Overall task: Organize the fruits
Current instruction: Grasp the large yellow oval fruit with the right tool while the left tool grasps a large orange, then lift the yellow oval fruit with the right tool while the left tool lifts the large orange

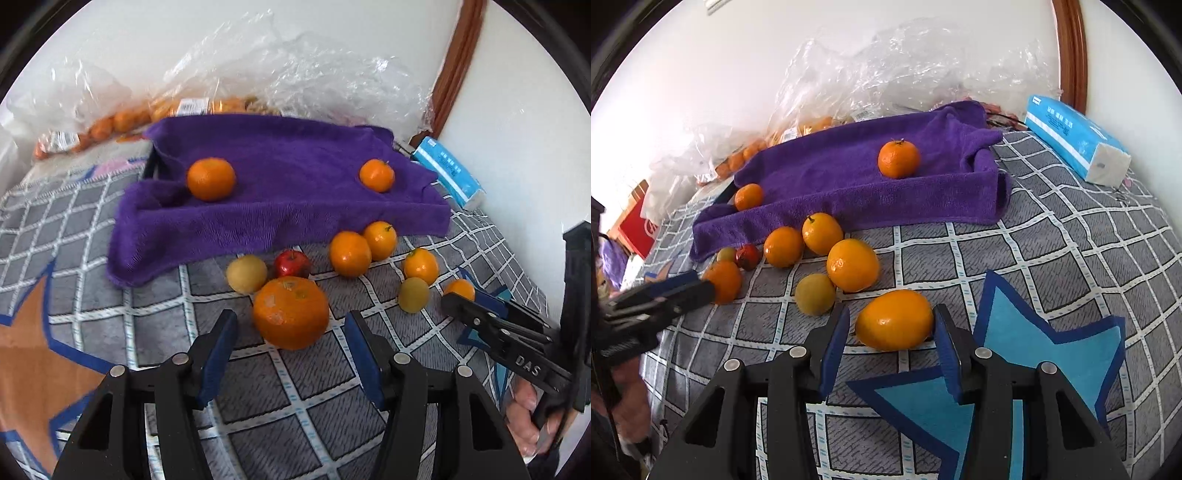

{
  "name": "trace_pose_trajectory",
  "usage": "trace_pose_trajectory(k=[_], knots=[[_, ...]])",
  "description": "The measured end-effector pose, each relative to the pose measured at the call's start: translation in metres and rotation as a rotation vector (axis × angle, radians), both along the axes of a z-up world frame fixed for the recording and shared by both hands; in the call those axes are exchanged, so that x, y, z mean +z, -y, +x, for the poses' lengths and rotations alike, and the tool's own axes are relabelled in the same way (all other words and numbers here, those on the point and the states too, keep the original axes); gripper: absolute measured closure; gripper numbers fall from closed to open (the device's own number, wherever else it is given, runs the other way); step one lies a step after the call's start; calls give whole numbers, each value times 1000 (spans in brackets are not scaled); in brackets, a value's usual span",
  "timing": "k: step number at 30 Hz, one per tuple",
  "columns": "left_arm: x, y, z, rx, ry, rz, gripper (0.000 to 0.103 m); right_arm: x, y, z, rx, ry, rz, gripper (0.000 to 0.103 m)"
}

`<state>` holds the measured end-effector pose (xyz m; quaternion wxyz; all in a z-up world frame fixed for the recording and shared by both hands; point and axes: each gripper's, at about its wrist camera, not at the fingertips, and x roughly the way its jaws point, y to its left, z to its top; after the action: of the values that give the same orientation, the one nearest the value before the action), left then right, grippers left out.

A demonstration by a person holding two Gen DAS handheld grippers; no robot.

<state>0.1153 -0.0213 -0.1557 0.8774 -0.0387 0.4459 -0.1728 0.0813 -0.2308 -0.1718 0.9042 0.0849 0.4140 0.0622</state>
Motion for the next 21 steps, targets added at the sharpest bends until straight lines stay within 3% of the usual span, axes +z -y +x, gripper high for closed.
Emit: trace_pose_trajectory(k=[2, 3, 7, 13, 18, 21], knots=[[-1, 0, -1, 12, 9, -15, 61, 0, 2, 0, -4, -1, 15, 57], [-1, 1, -1, 13, 8, -13, 63, 0, 2, 0, -5, -1, 21, 57], [2, -4, -4, 18, -1, -5, 63, -1, 6, 2, -6, -9, 53, 57], [5, -29, -20, 83, 41, 98, 63, -3, 10, 2, -2, -16, 99, 57], [-1, -43, -21, 116, 30, 43, 61, -4, 9, 3, -2, -17, 97, 56], [-4, -40, -20, 114, 45, 59, 59, -4, 6, 3, -6, -18, 77, 56]])
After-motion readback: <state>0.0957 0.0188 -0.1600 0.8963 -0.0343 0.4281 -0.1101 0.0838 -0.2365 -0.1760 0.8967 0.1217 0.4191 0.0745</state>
